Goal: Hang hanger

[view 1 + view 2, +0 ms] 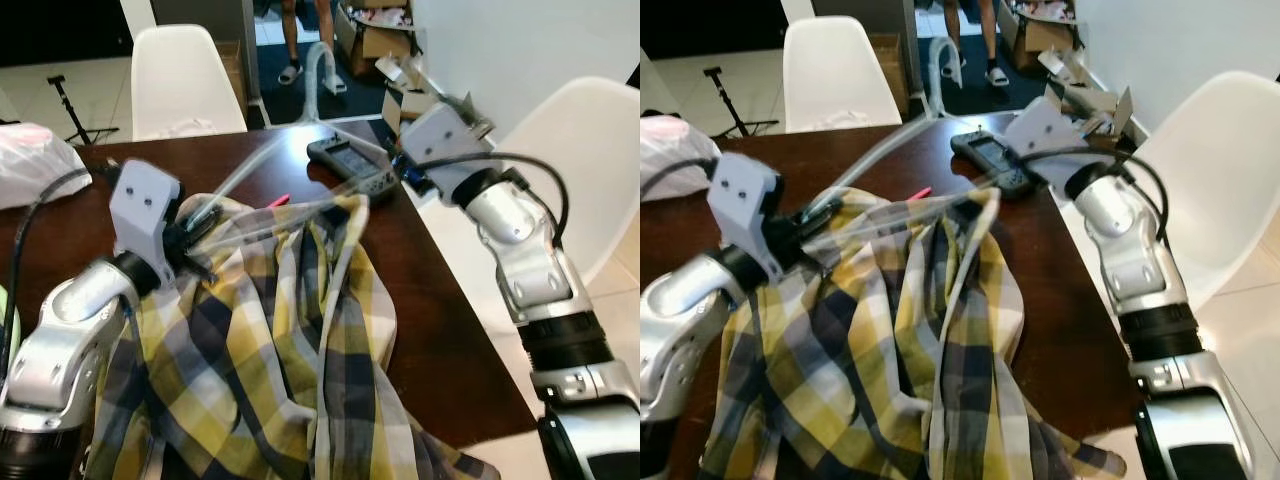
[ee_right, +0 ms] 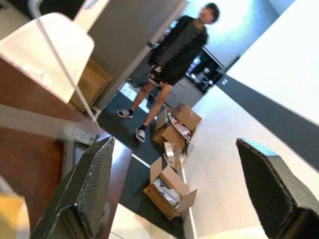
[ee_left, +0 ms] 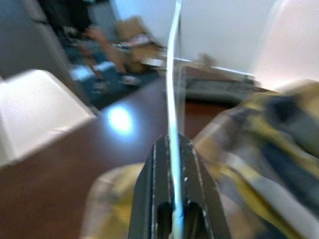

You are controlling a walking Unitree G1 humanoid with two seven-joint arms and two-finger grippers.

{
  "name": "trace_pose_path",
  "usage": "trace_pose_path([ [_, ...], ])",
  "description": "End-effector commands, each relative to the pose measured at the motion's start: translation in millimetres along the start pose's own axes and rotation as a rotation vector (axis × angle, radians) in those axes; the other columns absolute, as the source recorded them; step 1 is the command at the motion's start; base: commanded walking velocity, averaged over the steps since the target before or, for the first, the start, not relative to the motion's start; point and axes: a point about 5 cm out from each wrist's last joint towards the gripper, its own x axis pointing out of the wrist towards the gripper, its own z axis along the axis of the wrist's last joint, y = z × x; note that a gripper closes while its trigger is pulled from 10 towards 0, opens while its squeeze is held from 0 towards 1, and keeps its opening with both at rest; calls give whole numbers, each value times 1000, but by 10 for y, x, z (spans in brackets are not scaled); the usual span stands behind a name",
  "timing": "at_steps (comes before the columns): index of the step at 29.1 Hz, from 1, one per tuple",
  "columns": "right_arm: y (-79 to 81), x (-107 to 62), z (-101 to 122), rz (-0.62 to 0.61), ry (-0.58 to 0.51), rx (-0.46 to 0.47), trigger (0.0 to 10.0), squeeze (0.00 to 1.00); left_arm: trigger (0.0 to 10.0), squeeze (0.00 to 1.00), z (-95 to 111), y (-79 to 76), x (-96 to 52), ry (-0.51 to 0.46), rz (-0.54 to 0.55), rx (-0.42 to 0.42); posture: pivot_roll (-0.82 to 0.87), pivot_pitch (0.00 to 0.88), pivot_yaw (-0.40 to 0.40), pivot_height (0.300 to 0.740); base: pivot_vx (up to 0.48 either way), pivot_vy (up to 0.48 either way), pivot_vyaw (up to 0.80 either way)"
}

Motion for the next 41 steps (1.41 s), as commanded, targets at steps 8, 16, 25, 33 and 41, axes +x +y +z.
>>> trace_pose_path([
  [8, 156, 55, -16, -35, 63, 576, 10000, 0, 0, 0, 221, -119, 89, -136, 85, 299, 25, 161, 14, 740, 0, 0, 0],
  [16, 550, 20, 143, 278, 82, 1271, 10000, 0, 0, 0, 146, -315, 82, -167, 20, 540, 26, 160, 15, 740, 0, 0, 0],
  [25, 612, 15, 284, 364, 51, 1444, 10000, 0, 0, 0, 20, -503, 70, -180, -62, 626, 28, 154, 12, 740, 0, 0, 0],
  [33, 700, 4, 252, 386, 171, 1408, 10000, 0, 0, 0, -30, -677, 66, -199, -127, 650, 25, 151, 12, 740, 0, 0, 0],
  [41, 763, -19, 224, 386, 274, 1348, 10000, 0, 0, 0, -64, -804, 72, -221, -168, 661, 25, 148, 15, 740, 0, 0, 0],
])
